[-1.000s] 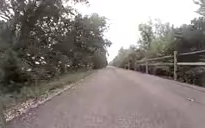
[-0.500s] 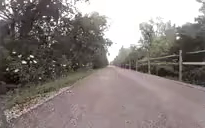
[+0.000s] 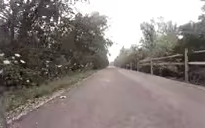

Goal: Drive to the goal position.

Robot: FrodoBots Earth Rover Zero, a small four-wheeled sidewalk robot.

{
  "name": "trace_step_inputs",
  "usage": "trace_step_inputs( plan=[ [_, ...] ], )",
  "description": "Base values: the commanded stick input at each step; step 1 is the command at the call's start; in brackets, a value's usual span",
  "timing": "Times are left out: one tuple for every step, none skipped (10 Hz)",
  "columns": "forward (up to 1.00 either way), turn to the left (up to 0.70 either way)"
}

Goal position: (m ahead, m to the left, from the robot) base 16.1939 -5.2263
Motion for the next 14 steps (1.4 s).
trace_step_inputs(
  plan=[
    [0.70, 0.00],
    [0.70, 0.00],
    [0.70, 0.00],
    [0.70, 0.00],
    [0.70, 0.00],
    [0.70, 0.00],
    [0.70, 0.00],
    [0.70, 0.00],
    [0.70, 0.00],
    [0.70, 0.00],
    [0.70, 0.00],
    [0.70, 0.00],
    [0.70, 0.00],
    [0.70, 0.00]
  ],
)
